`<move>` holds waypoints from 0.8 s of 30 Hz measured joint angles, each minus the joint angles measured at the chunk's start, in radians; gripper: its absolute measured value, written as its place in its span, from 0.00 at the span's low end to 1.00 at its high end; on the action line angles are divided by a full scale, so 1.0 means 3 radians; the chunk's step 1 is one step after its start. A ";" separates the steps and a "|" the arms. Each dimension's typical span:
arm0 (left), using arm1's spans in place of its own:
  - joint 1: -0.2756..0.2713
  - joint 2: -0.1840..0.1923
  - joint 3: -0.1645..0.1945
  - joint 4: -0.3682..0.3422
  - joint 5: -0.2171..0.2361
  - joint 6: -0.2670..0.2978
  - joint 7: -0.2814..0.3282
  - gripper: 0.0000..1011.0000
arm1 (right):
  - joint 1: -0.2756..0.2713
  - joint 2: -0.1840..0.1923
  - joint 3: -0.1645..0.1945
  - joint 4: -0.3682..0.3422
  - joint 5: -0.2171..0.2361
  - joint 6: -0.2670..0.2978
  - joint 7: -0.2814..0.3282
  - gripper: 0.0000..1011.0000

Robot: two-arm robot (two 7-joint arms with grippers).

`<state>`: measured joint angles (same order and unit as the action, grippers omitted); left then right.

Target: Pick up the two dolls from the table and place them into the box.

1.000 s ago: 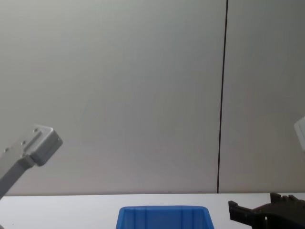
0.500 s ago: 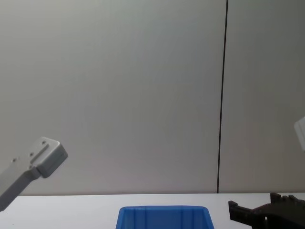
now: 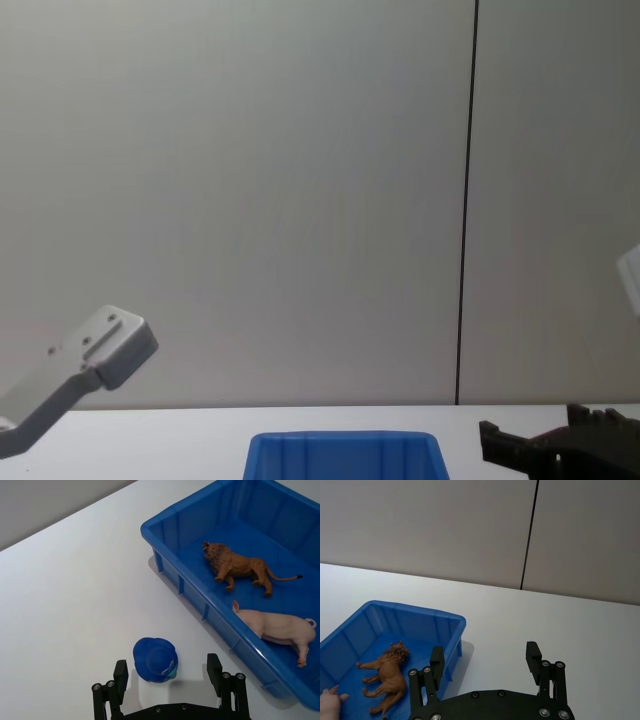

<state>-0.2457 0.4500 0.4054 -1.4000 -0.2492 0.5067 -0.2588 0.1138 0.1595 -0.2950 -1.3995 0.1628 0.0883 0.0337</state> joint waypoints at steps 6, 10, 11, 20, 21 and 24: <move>-0.0070 -0.0045 0.0017 0.0121 0.0105 -0.0003 -0.0059 0.99 | 0.0000 0.0000 0.0000 0.0000 0.0000 0.0000 0.0000 0.99; -0.0115 -0.0075 0.0028 0.0201 0.0162 -0.0008 -0.0096 0.94 | 0.0000 0.0000 0.0000 0.0000 0.0000 0.0000 0.0000 0.99; -0.0123 -0.0081 0.0030 0.0218 0.0176 -0.0009 -0.0105 0.91 | 0.0000 0.0000 0.0000 0.0000 0.0000 0.0000 0.0000 0.99; -0.0221 -0.0148 0.0055 0.0414 0.0297 -0.0039 -0.0172 0.67 | 0.0000 0.0000 0.0000 0.0000 0.0000 0.0000 0.0000 0.99; -0.0225 -0.0151 0.0056 0.0421 0.0304 -0.0042 -0.0173 0.65 | 0.0000 0.0000 0.0000 0.0000 0.0000 0.0000 0.0000 0.99; -0.0241 -0.0163 0.0060 0.0458 0.0332 -0.0053 -0.0174 0.55 | 0.0000 0.0000 0.0000 0.0000 0.0000 0.0000 0.0000 0.99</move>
<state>-0.3181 0.4010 0.4233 -1.2626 -0.1495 0.4908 -0.3112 0.1138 0.1595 -0.2950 -1.3995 0.1628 0.0883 0.0337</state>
